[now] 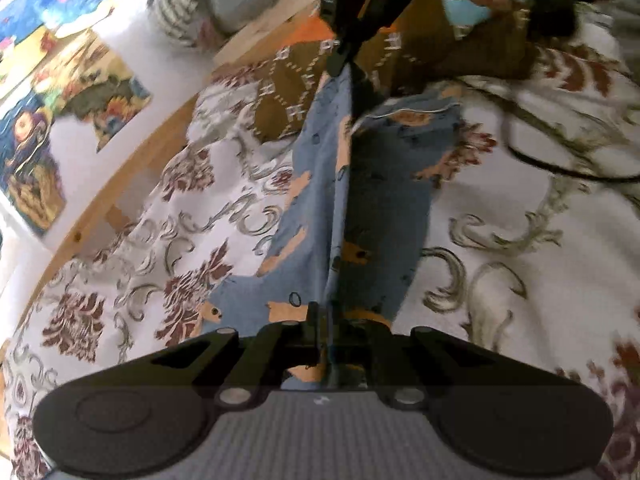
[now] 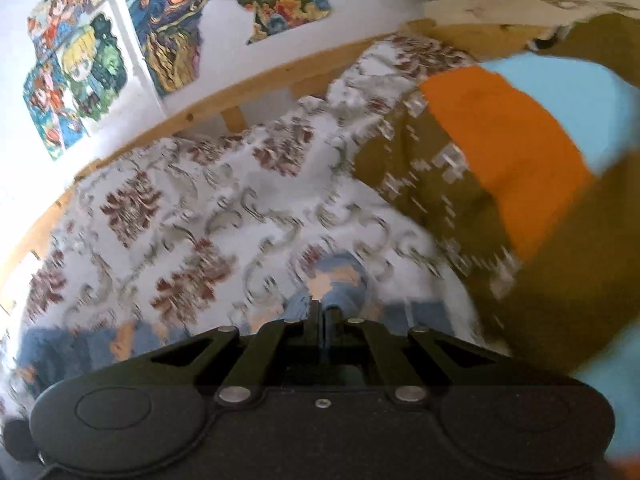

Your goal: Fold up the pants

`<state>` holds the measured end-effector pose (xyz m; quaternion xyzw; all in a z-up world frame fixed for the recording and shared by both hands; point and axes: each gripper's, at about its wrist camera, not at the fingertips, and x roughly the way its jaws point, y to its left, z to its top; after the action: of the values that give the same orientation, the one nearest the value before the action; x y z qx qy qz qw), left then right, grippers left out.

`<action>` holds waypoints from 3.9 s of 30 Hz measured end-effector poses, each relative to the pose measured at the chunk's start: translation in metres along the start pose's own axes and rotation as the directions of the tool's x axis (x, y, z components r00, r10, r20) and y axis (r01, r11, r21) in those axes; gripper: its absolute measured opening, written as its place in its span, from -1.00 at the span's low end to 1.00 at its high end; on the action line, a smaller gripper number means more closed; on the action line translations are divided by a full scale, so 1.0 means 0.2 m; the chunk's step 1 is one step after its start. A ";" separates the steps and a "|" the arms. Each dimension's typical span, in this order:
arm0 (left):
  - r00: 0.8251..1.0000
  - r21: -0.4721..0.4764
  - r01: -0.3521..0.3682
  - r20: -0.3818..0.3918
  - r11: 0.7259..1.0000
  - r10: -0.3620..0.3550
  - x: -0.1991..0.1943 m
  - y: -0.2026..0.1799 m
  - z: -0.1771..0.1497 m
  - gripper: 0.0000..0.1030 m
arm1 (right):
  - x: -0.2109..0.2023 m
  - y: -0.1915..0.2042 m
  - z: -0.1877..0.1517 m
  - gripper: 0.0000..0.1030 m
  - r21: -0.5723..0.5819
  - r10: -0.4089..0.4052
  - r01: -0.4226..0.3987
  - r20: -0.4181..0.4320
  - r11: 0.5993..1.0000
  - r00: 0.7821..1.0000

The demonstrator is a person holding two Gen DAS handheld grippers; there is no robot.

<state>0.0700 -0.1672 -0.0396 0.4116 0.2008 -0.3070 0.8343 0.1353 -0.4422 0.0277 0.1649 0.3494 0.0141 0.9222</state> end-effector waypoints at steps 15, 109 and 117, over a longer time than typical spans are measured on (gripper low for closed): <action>0.983 -0.021 0.164 -0.073 0.986 -0.166 0.10 0.01 -0.07 -0.67 | 0.06 -0.03 -0.32 -0.16 0.017 -0.126 0.126 -0.045 0.992 0.991; 0.686 -0.319 0.694 0.022 0.645 -0.728 1.08 0.51 1.05 -0.73 | 0.13 0.28 -0.53 -0.86 -0.630 -0.489 0.623 0.404 0.464 0.773; 0.756 -0.243 0.639 0.026 0.730 -0.654 1.07 0.36 1.09 -0.66 | 0.27 0.28 -0.66 0.02 -0.787 -0.563 0.564 0.356 0.250 0.746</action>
<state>0.2935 -0.3835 0.0014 0.2225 0.3919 -0.5390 0.7117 0.0947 -0.3430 -0.0814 -0.4533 0.3275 -0.1439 0.8164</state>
